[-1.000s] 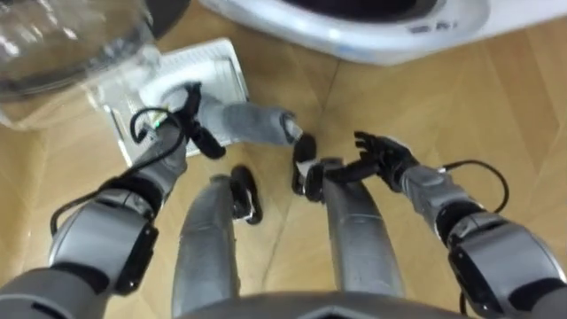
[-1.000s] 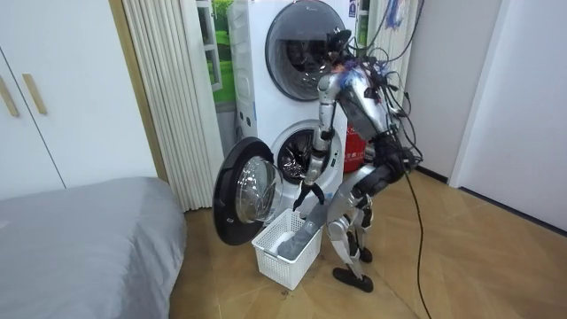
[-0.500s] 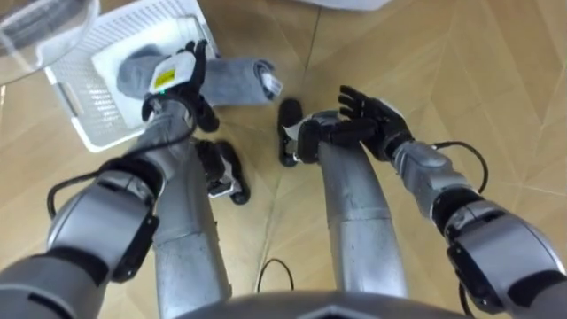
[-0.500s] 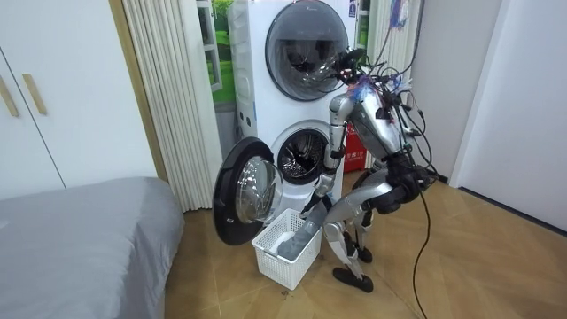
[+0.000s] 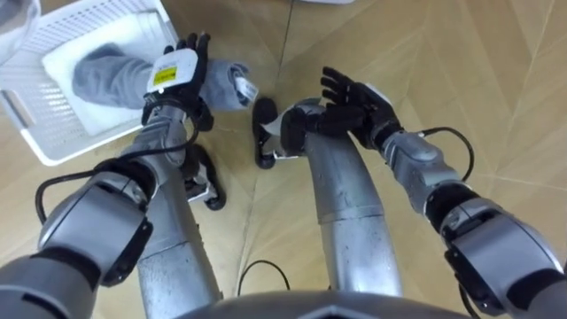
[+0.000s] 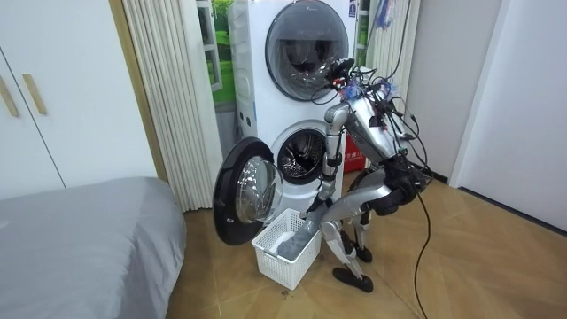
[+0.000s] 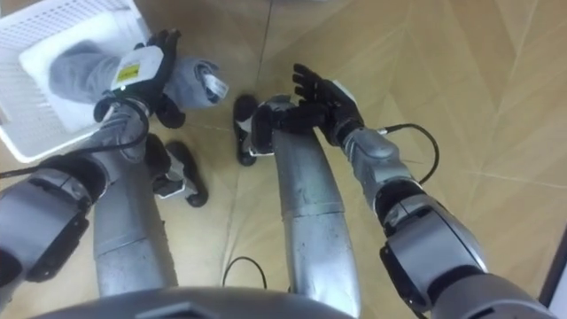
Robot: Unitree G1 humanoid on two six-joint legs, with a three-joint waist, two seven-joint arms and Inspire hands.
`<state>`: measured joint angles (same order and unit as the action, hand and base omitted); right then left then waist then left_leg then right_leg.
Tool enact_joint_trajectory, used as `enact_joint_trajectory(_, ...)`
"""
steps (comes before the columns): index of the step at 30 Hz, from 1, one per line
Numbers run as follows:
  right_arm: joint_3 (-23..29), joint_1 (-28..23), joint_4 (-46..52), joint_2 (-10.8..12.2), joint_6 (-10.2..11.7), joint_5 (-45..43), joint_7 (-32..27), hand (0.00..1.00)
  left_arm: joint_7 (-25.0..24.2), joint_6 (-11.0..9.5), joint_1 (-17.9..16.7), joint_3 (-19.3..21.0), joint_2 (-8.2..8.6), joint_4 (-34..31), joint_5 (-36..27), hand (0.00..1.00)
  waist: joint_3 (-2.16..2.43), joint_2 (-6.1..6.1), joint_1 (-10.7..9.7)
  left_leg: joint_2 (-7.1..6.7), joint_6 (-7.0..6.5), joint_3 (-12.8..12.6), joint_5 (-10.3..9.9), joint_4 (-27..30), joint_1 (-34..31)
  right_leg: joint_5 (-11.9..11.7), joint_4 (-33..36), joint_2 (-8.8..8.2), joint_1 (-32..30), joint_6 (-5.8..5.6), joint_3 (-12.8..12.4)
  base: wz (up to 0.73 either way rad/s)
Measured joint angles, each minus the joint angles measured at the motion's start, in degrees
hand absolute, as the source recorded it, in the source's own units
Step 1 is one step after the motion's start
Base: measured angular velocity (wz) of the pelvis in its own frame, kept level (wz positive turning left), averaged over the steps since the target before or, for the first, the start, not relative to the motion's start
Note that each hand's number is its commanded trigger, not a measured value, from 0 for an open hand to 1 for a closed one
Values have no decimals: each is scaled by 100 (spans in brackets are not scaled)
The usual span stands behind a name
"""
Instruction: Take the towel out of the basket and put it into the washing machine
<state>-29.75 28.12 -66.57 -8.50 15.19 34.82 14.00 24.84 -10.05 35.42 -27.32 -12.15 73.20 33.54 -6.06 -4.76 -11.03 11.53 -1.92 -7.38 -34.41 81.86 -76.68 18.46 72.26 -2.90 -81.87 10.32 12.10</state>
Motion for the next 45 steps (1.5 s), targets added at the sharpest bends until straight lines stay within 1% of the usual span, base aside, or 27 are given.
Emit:
enact_joint_trajectory(1,-30,0,0,0,16,60,0,0,1,-1,1,-2,3,0,1,100,0,0,0,0,2,1,-16,25,-11,17,30,-1,-18,-1,-3,0)
enact_joint_trajectory(4,-42,3,8,3,39,123,2,0,43,-8,6,-24,-9,-1,2,100,0,-7,2,4,9,16,-52,104,-67,43,108,2,-75,6,-2,-2)
enact_joint_trajectory(6,-36,3,27,3,40,121,19,0,111,-11,6,-29,-13,-1,3,100,1,-8,-8,-18,10,49,-55,127,-90,46,121,1,-88,5,3,0)
enact_joint_trajectory(12,-45,-1,31,17,30,109,133,0,257,-33,8,-105,-145,-3,-2,100,10,-23,-68,-36,14,132,-57,158,-124,46,109,-6,-65,6,59,0)
enact_joint_trajectory(16,-50,-14,32,51,25,110,176,0,257,-53,8,-115,-169,-3,-5,100,18,-36,-135,-34,13,180,-57,151,-123,44,61,-7,-18,4,109,0)
enact_joint_trajectory(17,-50,-18,32,54,24,110,177,0,254,-64,7,-115,-171,-3,-5,100,22,-41,-137,-34,13,184,-58,151,-123,44,57,-7,-15,3,112,0)
enact_joint_trajectory(21,-58,-72,32,80,18,108,161,0,252,-79,-24,-200,-183,-2,-2,100,75,-125,-131,-32,8,182,-59,139,-77,44,48,-9,29,3,115,0)
enact_joint_trajectory(25,-120,-197,12,121,-26,118,149,0,245,-83,-159,-226,-162,-3,7,100,76,-128,-116,-18,10,177,-62,36,193,45,-68,20,302,-12,121,0)
enact_joint_trajectory(28,-260,-395,9,122,-25,233,151,0,240,-88,-348,-337,-165,-4,104,100,79,-128,-89,-27,37,144,-17,-259,543,-1,-350,46,649,-51,104,0)
enact_joint_trajectory(29,-280,-419,10,125,-28,242,150,0,238,-87,-383,-360,-165,-4,99,100,81,-127,-89,-27,25,130,-2,-315,608,-13,-399,51,711,-56,99,0)
enact_joint_trajectory(30,-300,-490,-4,131,-25,237,145,0,228,-88,-447,-442,-166,-4,81,100,80,-126,-79,-39,25,107,36,-464,780,-38,-535,57,873,-72,91,0)
enact_joint_trajectory(32,-309,-637,-25,136,-26,222,105,0,191,-125,-547,-467,-140,-5,76,100,85,-122,-4,-47,16,53,125,-762,1081,-102,-822,102,1160,-111,65,0)
enact_joint_trajectory(33,-295,-723,-30,126,-27,177,79,0,191,-148,-578,-453,-111,-16,97,100,90,-116,56,-109,17,12,197,-978,1249,-149,-1014,100,1327,-136,53,0)
enact_joint_trajectory(34,-277,-761,-63,127,-27,96,50,0,191,-166,-608,-439,-94,-34,100,100,97,-104,87,-132,4,-31,263,-1190,1411,-196,-1199,100,1473,-166,29,0)
enact_joint_trajectory(35,-276,-768,-99,127,-27,41,48,0,190,-178,-625,-434,-100,-35,105,100,99,-94,111,-132,7,-43,286,-1288,1496,-218,-1286,106,1555,-178,21,0)
enact_joint_trajectory(36,-273,-806,-184,126,-27,-108,43,0,178,-210,-647,-435,-69,-35,104,100,110,-64,186,-131,11,-59,335,-1467,1667,-251,-1465,120,1733,-195,28,0)
enact_joint_trajectory(37,-258,-816,-287,120,-30,-204,40,0,174,-256,-663,-431,-36,-36,100,100,141,-3,233,-139,9,-50,368,-1606,1803,-275,-1622,125,1899,-213,70,4)
enact_joint_trajectory(38,-259,-813,-349,115,-26,-238,40,0,174,-286,-664,-428,-25,-37,102,100,148,17,278,-148,4,-56,387,-1681,1875,-284,-1684,124,1972,-226,71,7)
enact_joint_trajectory(39,-259,-809,-493,112,-28,-374,41,0,174,-326,-663,-406,9,-47,101,100,147,20,346,-210,1,-94,422,-1842,2065,-296,-1792,107,2135,-246,50,10)
enact_joint_trajectory(40,-275,-806,-594,106,-29,-461,38,0,176,-375,-676,-364,34,-47,84,100,139,53,389,-234,-12,-128,473,-2000,2255,-307,-1909,83,2317,-264,48,10)
enact_joint_trajectory(42,-273,-808,-701,96,-32,-653,41,0,177,-407,-687,-328,40,-50,47,100,139,96,462,-279,-24,-158,547,-2260,2529,-334,-2122,75,2576,-309,31,13)
enact_joint_trajectory(43,-271,-809,-756,93,-40,-763,43,0,186,-412,-687,-315,46,-72,-77,100,135,108,470,-348,-37,-156,610,-2434,2681,-347,-2219,32,2705,-332,17,16)
enact_joint_trajectory(44,-269,-800,-789,85,-41,-828,43,0,188,-412,-688,-313,44,-92,-162,100,128,131,476,-361,-50,-171,643,-2506,2753,-356,-2271,15,2780,-345,18,18)
enact_joint_trajectory(45,-260,-788,-855,72,-45,-922,37,0,192,-412,-690,-296,43,-147,-289,100,119,158,494,-434,-50,-174,687,-2646,2892,-365,-2348,-27,2888,-362,14,17)
